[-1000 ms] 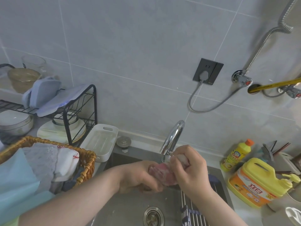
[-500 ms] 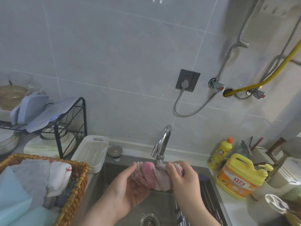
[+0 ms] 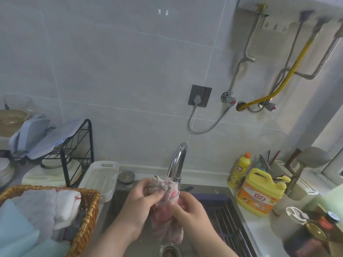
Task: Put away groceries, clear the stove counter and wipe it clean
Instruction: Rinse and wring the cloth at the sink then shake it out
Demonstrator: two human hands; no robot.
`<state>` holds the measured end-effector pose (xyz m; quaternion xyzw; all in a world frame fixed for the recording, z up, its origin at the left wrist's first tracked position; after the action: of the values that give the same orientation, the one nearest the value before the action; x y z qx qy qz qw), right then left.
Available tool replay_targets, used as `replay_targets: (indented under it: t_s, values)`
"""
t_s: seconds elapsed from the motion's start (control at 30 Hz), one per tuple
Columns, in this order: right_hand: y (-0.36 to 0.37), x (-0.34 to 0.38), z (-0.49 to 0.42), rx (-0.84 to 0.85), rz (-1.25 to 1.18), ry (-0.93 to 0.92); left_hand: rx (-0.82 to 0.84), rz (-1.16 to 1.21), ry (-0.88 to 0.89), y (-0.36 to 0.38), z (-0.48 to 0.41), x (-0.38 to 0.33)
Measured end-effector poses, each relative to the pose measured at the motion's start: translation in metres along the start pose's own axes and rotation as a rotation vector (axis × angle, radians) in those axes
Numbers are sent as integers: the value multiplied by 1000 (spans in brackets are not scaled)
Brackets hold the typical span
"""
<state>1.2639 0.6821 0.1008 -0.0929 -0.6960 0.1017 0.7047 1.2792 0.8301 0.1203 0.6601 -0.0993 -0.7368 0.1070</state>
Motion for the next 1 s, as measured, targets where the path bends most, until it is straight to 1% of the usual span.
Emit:
replay_targets:
  t_s: [0.07,0.13,0.17,0.23,0.3,0.33,0.37,0.47,0.53,0.6,0.67,0.73,0.8,0.87,0.9,0.93,1.0]
  values:
    - [1,-3,1,24,-86,24,59,-111,71,3,6,-5]
    - [-2,-5,3,68,-265,69,116,-137,83,3,10,-8]
    - [-4,-6,3,78,-359,93,133,-112,66,3,11,-8]
    - [-9,-10,4,78,-512,108,114,-21,13,0,9,-4]
    - [-13,-8,8,79,-587,86,120,111,-59,2,8,-2]
    - [-16,-5,10,58,-580,69,145,142,-88,3,9,-1]
    - [-21,-2,10,16,-526,51,173,124,-103,4,10,-3]
    - [-31,13,9,-114,-248,-30,290,-45,-141,11,14,-5]
    - [-34,24,6,-159,-193,-28,311,-78,-135,18,17,-9]
    - [-38,36,2,-186,-221,-8,238,-73,-98,22,13,-17]
    - [-45,45,0,-223,-249,-5,133,-140,-66,22,6,-25]
    - [-55,53,0,-286,-229,-50,43,-245,-106,20,5,-30]
    - [-63,66,4,-324,-182,-131,60,-404,-201,20,9,-29]
    - [-68,82,7,-343,-89,-222,73,-551,-220,21,13,-28]
    - [-71,89,7,-351,-24,-267,45,-641,-164,22,12,-29]
    - [-75,97,7,-359,36,-308,-6,-779,-68,22,10,-32]
    - [-85,111,6,-373,84,-355,-169,-1053,163,25,12,-50]
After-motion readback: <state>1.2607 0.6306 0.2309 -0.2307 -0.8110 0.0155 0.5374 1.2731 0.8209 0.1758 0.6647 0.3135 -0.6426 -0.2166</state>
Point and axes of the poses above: each hand's wrist, its own z-axis away from the middle knuckle, its own y-axis out of the palm, x = y × z, the point moved 3 cm from there along -z, towards the middle knuckle
